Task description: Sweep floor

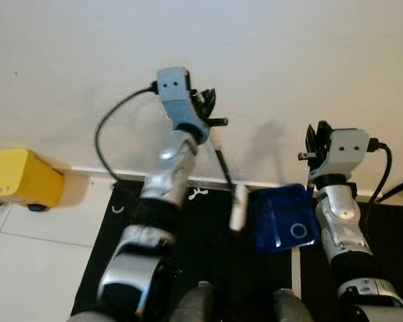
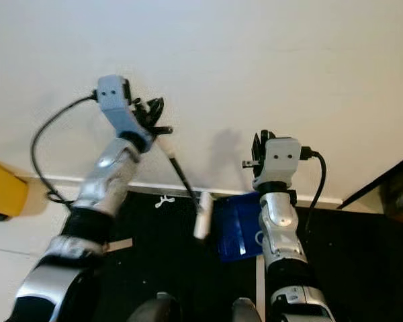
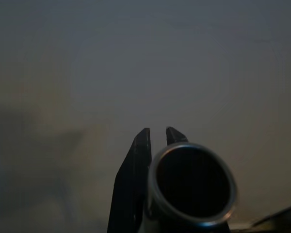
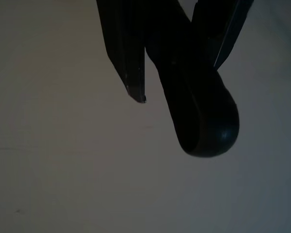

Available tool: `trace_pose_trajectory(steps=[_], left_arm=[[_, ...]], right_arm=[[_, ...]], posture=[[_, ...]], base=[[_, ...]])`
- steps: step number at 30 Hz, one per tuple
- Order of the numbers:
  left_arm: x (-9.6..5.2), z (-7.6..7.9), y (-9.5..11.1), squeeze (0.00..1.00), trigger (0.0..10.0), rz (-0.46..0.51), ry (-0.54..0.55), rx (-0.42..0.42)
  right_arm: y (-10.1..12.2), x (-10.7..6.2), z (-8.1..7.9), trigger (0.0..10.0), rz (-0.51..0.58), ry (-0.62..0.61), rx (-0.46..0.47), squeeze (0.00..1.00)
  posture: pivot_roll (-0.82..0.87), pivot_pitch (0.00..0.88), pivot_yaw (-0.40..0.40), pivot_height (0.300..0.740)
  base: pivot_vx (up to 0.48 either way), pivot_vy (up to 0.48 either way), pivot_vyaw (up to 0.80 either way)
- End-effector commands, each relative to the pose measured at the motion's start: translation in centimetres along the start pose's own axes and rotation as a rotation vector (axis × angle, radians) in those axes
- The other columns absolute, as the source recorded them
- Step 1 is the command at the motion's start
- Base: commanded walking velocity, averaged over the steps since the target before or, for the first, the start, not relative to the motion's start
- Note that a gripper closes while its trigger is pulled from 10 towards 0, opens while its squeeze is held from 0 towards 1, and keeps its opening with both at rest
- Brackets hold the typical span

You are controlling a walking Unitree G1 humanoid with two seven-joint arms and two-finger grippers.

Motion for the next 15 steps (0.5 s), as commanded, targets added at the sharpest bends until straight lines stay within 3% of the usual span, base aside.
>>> trace_pose_trajectory(steps=[1,4,8,11,15], left_arm=[[-1.1,-1.2,0.7,0.0,10.0,-0.007,-0.013,0.046],[-2.8,-4.0,1.8,0.0,10.0,-0.023,0.029,0.12],[-3.2,-4.6,2.0,0.0,10.0,-0.027,0.043,0.141],[-4.5,-6.1,1.7,0.0,10.0,-0.093,0.073,0.216],[-5.3,-6.6,1.3,0.0,10.0,-0.144,0.084,0.267]], right_arm=[[-0.7,-0.8,-0.2,10.0,-0.026,-0.013,0.072,0.0],[1.0,-1.0,0.6,10.0,0.022,-0.011,0.059,0.0],[2.0,-1.0,0.8,10.0,0.049,-0.01,0.063,0.0],[4.3,-1.4,0.9,10.0,0.101,-0.003,0.101,0.0],[4.4,-2.2,0.7,10.0,0.091,-0.002,0.116,0.0]], posture=[[0.09,0.356,0.193,0.74],[0.09,0.34,0.192,0.74],[0.09,0.325,0.189,0.74],[0.07,0.288,0.184,0.74],[0.05,0.259,0.18,0.74]], base=[[0.0,0.0,0.0],[0.0,0.0,0.0],[0.0,0.0,0.0],[0.0,0.0,0.0],[0.0,0.0,0.0]])
Point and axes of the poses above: a point about 5 cm out from each wrist's last joint towards the gripper, its own x axis pointing out of the wrist towards the gripper, its own y axis along the axis of the wrist's last joint, z = x × y, the point moved 1 cm from there along x, pointing out of the wrist towards the gripper, and after that the axes turned 14 degrees about x, right-handed, at the moved point
